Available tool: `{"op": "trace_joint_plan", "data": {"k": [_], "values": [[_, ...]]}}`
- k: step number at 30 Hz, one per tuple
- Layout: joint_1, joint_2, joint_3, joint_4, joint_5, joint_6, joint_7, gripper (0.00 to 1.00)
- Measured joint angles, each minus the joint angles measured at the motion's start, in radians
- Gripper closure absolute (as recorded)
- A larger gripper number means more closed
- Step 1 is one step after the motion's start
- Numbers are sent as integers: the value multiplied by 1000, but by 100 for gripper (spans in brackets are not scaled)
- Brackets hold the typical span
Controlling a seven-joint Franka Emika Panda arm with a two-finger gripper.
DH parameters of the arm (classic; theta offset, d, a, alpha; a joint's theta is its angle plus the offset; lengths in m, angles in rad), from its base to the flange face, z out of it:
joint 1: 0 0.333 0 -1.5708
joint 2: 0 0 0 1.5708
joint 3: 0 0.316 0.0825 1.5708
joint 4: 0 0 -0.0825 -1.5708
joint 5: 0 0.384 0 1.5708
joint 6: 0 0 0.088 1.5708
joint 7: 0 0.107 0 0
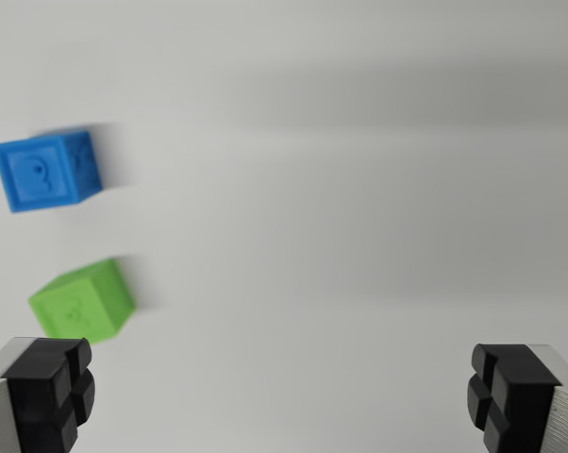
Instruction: Stack cube
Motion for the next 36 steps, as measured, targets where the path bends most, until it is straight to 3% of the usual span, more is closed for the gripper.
{"op": "trace_joint_plan", "data": {"k": [19,36], "values": [[43,49,22,-21,0,61,13,0],[100,127,44,-25,-1,131,28,0]]}}
